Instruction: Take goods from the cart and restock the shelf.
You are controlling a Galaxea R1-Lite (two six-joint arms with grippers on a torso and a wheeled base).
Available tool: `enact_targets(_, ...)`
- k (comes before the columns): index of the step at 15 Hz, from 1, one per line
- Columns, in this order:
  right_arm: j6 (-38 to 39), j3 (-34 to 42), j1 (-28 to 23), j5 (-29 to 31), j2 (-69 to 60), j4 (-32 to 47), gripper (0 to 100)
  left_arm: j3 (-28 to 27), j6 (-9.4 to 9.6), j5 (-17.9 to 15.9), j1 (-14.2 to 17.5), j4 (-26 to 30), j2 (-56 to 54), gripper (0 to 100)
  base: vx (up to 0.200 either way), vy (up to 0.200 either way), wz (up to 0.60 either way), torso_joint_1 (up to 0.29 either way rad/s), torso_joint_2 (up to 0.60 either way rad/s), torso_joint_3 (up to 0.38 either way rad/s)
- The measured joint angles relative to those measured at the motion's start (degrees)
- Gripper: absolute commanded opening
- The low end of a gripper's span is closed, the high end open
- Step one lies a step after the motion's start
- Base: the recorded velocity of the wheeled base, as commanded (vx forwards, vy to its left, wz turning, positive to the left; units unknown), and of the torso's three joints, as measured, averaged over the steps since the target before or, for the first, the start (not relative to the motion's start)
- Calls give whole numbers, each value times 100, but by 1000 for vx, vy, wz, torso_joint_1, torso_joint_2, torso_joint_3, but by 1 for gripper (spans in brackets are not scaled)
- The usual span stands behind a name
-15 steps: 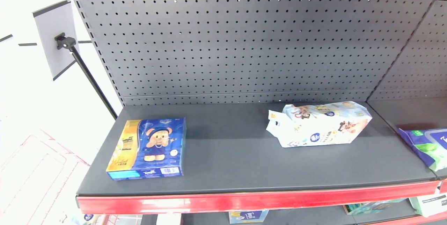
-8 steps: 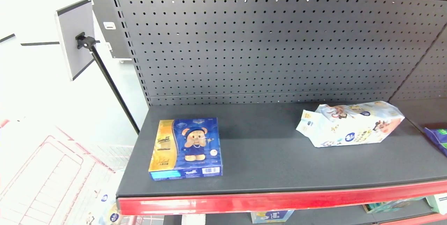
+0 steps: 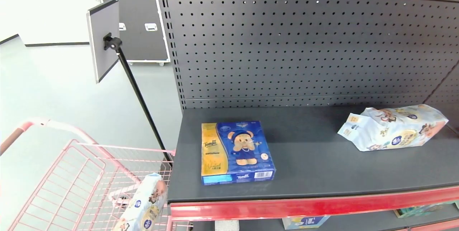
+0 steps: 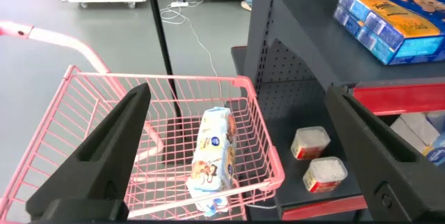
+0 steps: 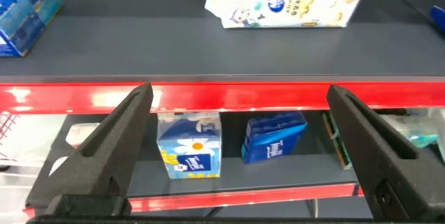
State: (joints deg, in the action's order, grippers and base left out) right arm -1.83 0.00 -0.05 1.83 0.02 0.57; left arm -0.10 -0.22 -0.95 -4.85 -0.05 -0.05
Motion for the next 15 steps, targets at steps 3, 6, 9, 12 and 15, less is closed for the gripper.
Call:
enact_targets(3, 0, 0, 10, 2, 0, 5, 100, 0, 1, -2, 11, -5, 0, 100, 0, 0, 0, 0, 0, 0)
enact_targets(6, -2, 0, 5, 2, 0, 2, 100, 0, 0, -2, 1, -2, 0, 100, 0, 0, 200, 2, 1, 4)
enact_targets(9, 0, 0, 5, 5, 0, 2, 100, 0, -2, -2, -2, -2, 0, 100, 0, 0, 200, 2, 2, 1)
enact_targets(12, 0, 0, 5, 2, 0, 5, 100, 0, -2, -2, 4, -5, 0, 100, 0, 0, 0, 0, 0, 0)
enact_targets(15, 0, 0, 5, 2, 0, 5, 100, 0, -2, -2, 1, -2, 0, 100, 0, 0, 0, 0, 0, 0)
